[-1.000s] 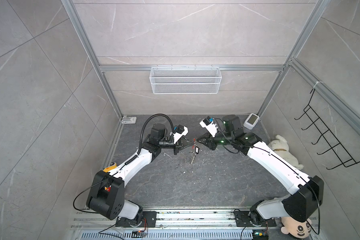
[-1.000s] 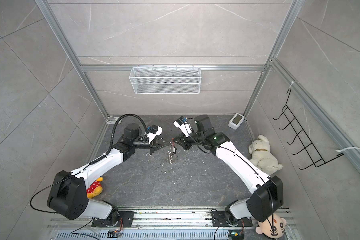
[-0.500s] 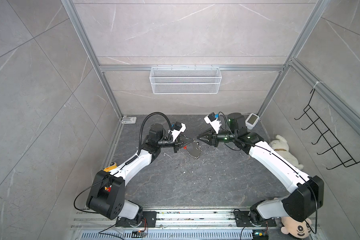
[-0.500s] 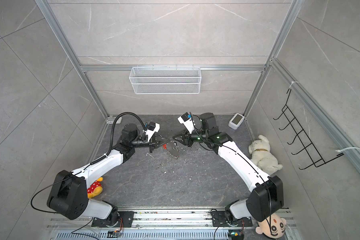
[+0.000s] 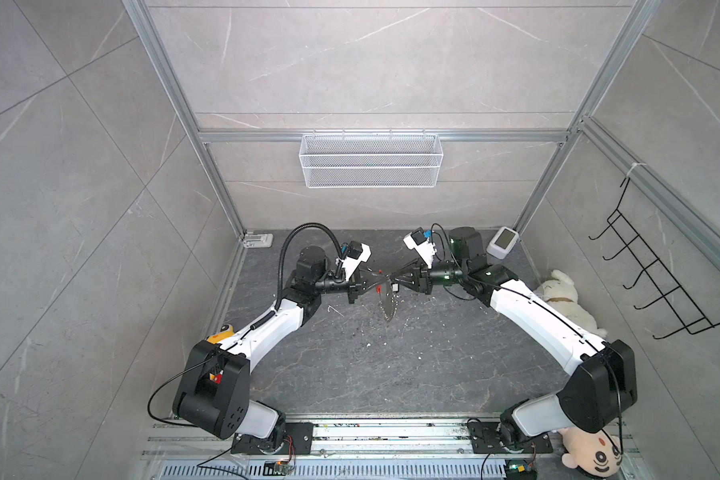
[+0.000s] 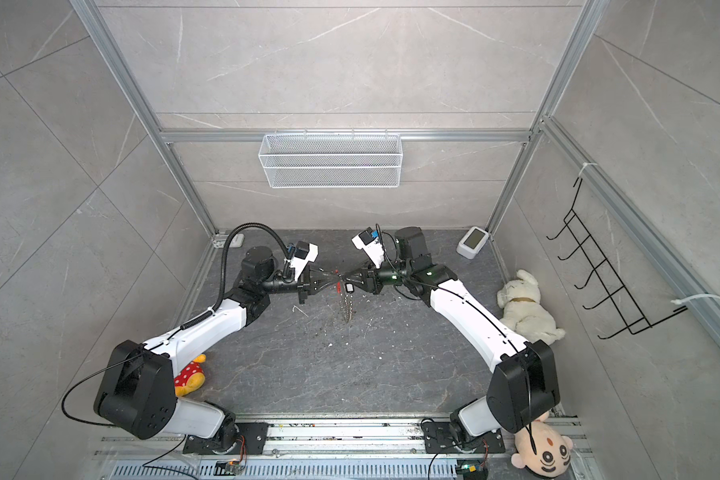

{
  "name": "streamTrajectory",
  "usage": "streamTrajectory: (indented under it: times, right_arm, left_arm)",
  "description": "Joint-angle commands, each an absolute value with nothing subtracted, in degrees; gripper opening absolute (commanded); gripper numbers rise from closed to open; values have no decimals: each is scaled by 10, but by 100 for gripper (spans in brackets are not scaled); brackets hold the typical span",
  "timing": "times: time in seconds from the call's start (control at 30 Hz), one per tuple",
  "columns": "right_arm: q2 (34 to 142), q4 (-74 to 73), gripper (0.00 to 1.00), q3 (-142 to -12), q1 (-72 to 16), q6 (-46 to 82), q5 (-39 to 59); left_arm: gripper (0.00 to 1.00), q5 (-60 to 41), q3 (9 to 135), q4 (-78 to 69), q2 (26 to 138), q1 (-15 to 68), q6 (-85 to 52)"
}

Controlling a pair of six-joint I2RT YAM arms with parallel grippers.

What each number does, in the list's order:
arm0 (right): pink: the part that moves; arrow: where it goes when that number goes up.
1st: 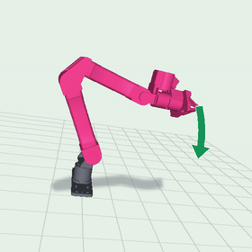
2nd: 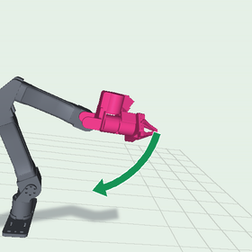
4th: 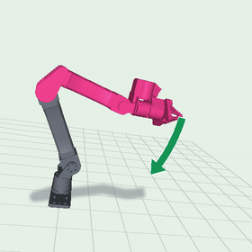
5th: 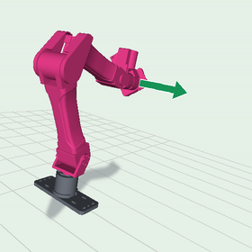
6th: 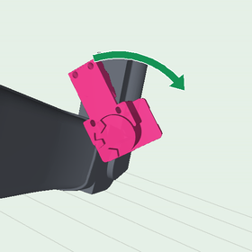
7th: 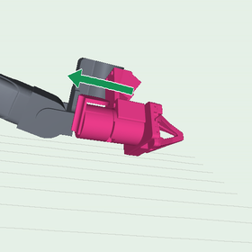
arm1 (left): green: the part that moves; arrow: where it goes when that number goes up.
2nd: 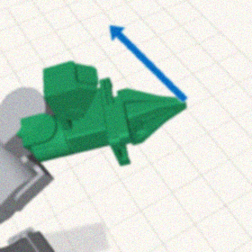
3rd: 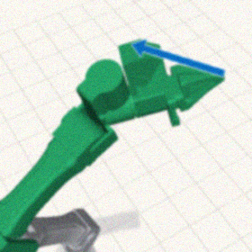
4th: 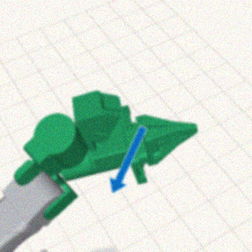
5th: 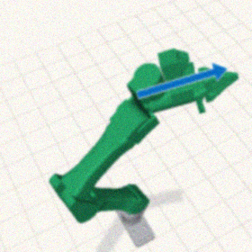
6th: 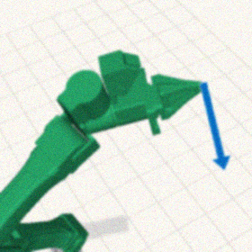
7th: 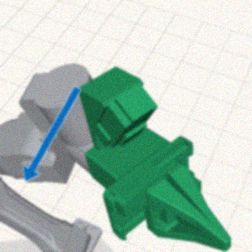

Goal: Put the keys on the keyring

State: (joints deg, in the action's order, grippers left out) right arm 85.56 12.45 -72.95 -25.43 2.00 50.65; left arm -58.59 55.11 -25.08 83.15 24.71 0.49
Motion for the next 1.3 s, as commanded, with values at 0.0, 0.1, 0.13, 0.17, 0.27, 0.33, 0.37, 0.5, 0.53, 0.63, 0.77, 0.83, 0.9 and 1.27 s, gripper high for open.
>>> streamTrajectory:
  times: [0.0,0.1,0.13,0.17,0.27,0.33,0.37,0.5,0.53,0.63,0.77,0.83,0.9,1.27]
  right_arm:
    - [864,107,26,-718,-256,30,521]
    - [867,104,25,-716,-255,33,524]
    - [867,102,25,-716,-255,34,526]
    - [867,100,23,-715,-256,35,526]
    - [867,91,18,-714,-256,42,529]
    - [866,84,17,-713,-256,47,531]
    - [867,79,16,-713,-256,50,532]
    - [868,67,10,-713,-259,59,532]
    - [870,64,8,-714,-260,61,530]
    - [870,57,1,-714,-264,65,525]
    - [859,52,0,-711,-270,68,496]
    - [851,47,0,-707,-272,68,479]
    - [842,43,0,-702,-273,67,467]
    - [817,129,0,-721,-277,0,417]
  left_arm:
    - [0,-601,560,-300,815,244,-9]
    - [0,-601,560,-302,814,243,-10]
    - [0,-601,560,-304,814,243,-10]
    - [0,-601,560,-306,815,243,-12]
    - [0,-603,561,-314,818,243,-20]
    - [0,-604,560,-318,820,243,-22]
    - [0,-603,560,-319,822,243,-23]
    - [0,-605,558,-327,827,243,-30]
    - [0,-605,557,-329,828,243,-31]
    - [0,-605,558,-330,831,243,-34]
    - [0,-603,558,-331,837,244,-38]
    - [0,-602,559,-329,841,244,-37]
    - [0,-603,561,-322,844,244,-33]
    - [37,-535,574,-190,821,243,89]
